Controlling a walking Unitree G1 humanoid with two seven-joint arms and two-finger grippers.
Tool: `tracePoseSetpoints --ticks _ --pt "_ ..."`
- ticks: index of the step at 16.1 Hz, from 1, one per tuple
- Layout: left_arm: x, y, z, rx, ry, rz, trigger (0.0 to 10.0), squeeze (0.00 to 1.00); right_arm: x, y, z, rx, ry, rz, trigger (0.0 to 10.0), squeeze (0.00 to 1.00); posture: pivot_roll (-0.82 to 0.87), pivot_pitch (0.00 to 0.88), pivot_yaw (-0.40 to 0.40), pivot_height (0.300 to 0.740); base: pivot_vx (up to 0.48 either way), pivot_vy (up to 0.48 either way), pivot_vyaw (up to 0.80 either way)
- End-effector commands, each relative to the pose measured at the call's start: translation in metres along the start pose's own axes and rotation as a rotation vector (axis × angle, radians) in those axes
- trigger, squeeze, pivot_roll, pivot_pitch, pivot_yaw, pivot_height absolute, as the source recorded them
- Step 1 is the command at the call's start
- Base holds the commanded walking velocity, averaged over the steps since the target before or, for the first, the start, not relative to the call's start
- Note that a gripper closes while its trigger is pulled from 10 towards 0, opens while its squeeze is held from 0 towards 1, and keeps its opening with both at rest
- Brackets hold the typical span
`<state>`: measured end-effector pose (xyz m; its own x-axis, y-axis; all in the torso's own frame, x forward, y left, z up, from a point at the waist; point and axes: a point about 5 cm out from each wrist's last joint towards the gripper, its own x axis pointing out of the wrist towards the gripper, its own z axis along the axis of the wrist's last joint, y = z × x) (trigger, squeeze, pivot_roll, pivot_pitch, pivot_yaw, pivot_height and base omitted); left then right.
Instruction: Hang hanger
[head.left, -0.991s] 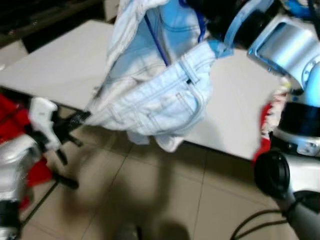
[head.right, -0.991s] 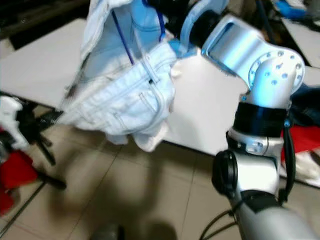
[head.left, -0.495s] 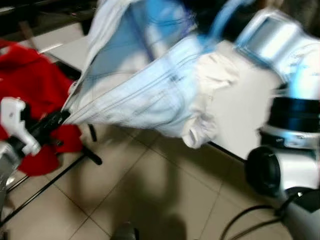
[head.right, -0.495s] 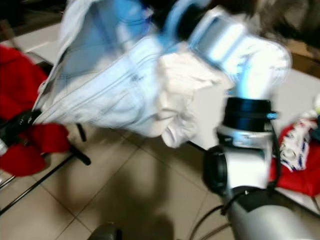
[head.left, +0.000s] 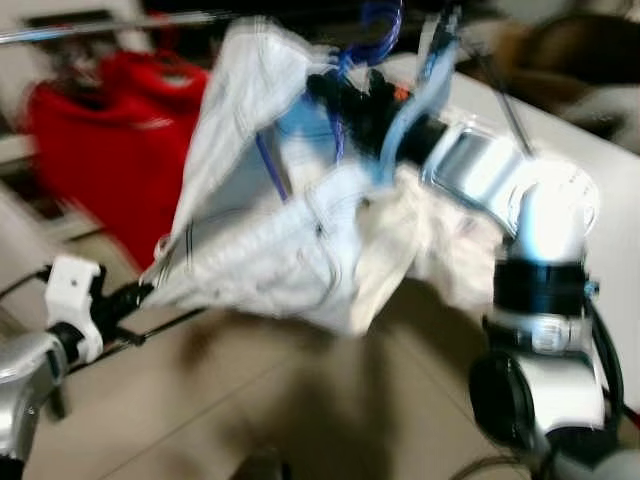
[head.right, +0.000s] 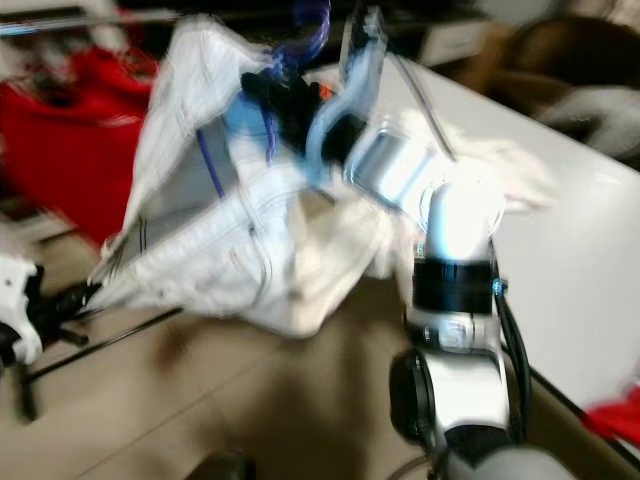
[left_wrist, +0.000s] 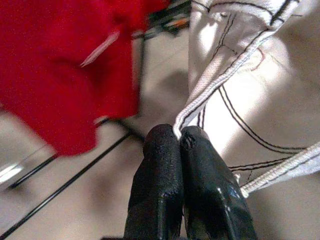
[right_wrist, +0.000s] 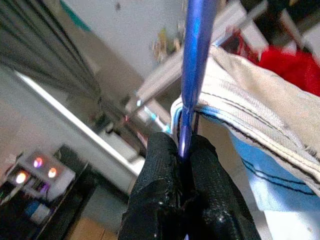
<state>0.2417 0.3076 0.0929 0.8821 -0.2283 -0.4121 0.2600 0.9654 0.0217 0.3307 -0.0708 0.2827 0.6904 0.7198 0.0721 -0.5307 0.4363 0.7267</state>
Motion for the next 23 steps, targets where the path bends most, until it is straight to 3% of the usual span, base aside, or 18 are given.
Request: tracePoseSetpoints --ticks 1,2,4,7,10,11,14,16,17,18,19,20,22,23 --pt "-0.011 0.011 -0.035 -0.020 0.165 0.123 0.0 0.00 -0.018 0.007 0.026 -0.075 -0.165 0.016 10.0 0.00 0.06 0.000 -0.010 0.723 0.000 0.000 0.80" --pt "-0.013 0.008 -0.042 -0.060 0.174 0.106 10.0 0.00 -0.019 -0.002 0.017 -0.072 -0.150 -0.022 10.0 0.00 0.06 0.000 -0.011 0.723 0.000 0.000 0.80" --pt "-0.015 -0.001 -0.051 -0.083 0.189 0.015 10.0 1.00 -0.021 -0.017 0.001 -0.089 -0.119 -0.094 10.0 0.00 0.06 0.000 -0.011 0.723 0.000 0.000 0.80" --pt "-0.021 -0.022 -0.048 -0.098 0.193 -0.194 10.0 1.00 -0.025 -0.043 -0.026 -0.164 -0.044 -0.220 10.0 0.00 0.06 0.000 -0.019 0.723 0.000 0.000 0.80" --pt "-0.023 -0.029 -0.041 -0.046 0.202 -0.293 10.0 1.00 -0.030 -0.069 -0.051 -0.236 0.027 -0.330 10.0 0.00 0.07 0.000 -0.028 0.723 0.000 0.000 0.80" --pt "-0.020 -0.031 -0.030 -0.018 0.144 -0.286 10.0 1.00 -0.034 -0.080 -0.061 -0.293 0.061 -0.378 10.0 0.00 0.07 0.000 -0.035 0.723 0.000 0.000 0.80" --pt "-0.013 -0.042 0.006 -0.043 -0.041 -0.324 10.0 1.00 -0.046 -0.103 -0.079 -0.326 0.080 -0.475 10.0 0.00 0.08 0.000 -0.045 0.723 0.000 0.000 0.80" --pt "-0.003 -0.052 0.026 -0.009 -0.133 -0.284 10.0 1.00 -0.051 -0.111 -0.084 -0.332 0.061 -0.501 10.0 0.00 0.08 0.000 -0.046 0.723 0.000 0.000 0.80" --pt "0.005 -0.060 0.040 -0.016 -0.204 -0.242 10.0 0.44 -0.054 -0.116 -0.085 -0.356 0.047 -0.522 10.0 0.00 0.08 0.000 -0.045 0.723 0.000 0.000 0.80" --pt "0.011 -0.071 0.052 -0.038 -0.258 -0.245 10.0 0.00 -0.059 -0.120 -0.085 -0.386 0.032 -0.546 10.0 0.00 0.08 0.000 -0.045 0.723 0.000 0.000 0.80" --pt "0.015 -0.088 0.066 -0.045 -0.333 -0.261 10.0 0.00 -0.065 -0.125 -0.085 -0.422 -0.003 -0.590 10.0 0.00 0.07 0.000 -0.044 0.723 0.000 0.000 0.80" --pt "0.020 -0.101 0.072 -0.057 -0.338 -0.259 10.0 0.00 -0.071 -0.131 -0.088 -0.431 0.001 -0.634 10.0 0.00 0.07 0.000 -0.041 0.723 0.000 0.000 0.00" --pt "0.035 -0.114 0.073 -0.025 -0.326 -0.169 10.0 0.00 -0.082 -0.134 -0.094 -0.449 -0.034 -0.687 10.0 0.00 0.06 0.000 -0.033 0.723 0.000 0.000 0.00" --pt "0.039 -0.120 0.070 -0.019 -0.331 -0.178 10.0 0.00 -0.089 -0.135 -0.094 -0.505 -0.056 -0.737 10.0 0.00 0.05 0.000 -0.028 0.723 0.000 0.000 0.00"
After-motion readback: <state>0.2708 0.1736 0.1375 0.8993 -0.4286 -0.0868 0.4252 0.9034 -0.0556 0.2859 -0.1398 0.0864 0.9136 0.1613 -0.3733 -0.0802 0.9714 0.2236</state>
